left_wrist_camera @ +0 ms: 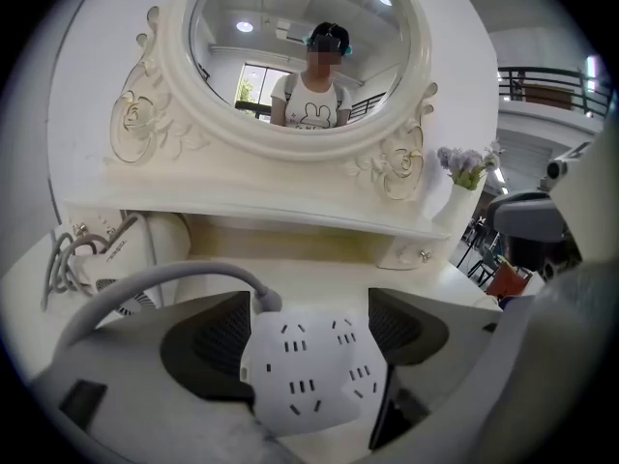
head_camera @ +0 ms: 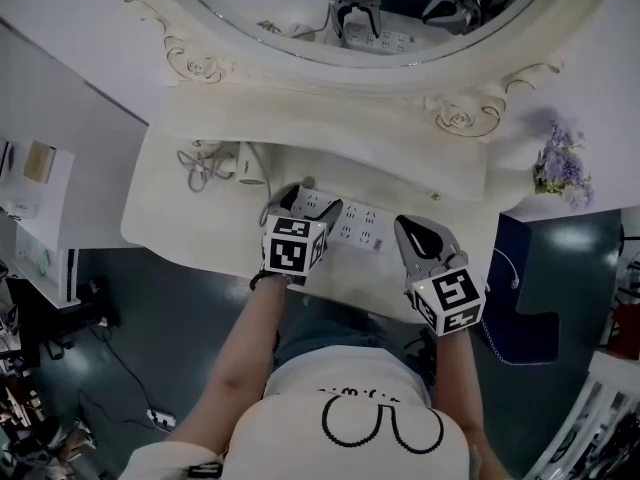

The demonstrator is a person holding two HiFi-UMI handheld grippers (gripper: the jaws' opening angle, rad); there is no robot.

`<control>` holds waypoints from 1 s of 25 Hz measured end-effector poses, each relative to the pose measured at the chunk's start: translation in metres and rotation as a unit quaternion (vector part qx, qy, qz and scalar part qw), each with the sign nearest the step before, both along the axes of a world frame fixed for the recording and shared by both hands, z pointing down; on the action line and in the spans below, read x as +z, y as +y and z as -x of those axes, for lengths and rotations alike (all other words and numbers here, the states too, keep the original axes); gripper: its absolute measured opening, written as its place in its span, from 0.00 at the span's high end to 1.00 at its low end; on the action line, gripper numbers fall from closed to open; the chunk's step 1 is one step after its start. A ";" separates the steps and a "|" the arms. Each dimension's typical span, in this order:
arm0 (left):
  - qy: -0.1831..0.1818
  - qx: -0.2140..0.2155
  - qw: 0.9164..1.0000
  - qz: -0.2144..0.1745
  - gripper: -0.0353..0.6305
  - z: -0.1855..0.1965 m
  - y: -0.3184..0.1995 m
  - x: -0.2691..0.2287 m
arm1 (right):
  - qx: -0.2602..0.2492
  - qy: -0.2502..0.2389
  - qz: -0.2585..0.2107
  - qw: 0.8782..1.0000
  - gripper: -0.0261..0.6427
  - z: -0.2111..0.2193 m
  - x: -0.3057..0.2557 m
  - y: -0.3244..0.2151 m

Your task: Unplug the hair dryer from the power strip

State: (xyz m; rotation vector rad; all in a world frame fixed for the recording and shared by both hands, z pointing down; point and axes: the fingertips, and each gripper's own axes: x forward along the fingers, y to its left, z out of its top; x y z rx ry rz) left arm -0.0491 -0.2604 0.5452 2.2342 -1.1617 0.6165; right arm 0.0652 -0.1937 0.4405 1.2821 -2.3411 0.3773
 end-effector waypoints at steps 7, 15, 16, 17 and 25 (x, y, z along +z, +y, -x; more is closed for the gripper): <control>0.033 -0.014 0.999 0.004 0.38 0.011 0.030 -0.011 | 0.012 -0.005 -0.016 1.000 0.96 0.008 -0.006 0.002; 0.109 0.029 0.988 -0.101 0.39 0.015 0.055 -0.086 | 0.059 -0.028 -0.062 0.996 0.96 0.001 -0.031 0.007; 0.110 0.025 0.987 -0.114 0.39 0.019 0.056 -0.093 | 0.063 -0.029 -0.067 0.995 0.96 0.002 -0.034 0.007; 0.111 0.020 0.986 -0.124 0.39 0.024 0.056 -0.100 | 0.066 -0.030 -0.071 0.995 0.96 0.003 -0.036 0.008; 0.125 -0.018 0.976 -0.176 0.40 0.074 0.044 -0.136 | 0.087 -0.039 -0.109 0.989 0.96 0.018 -0.058 0.020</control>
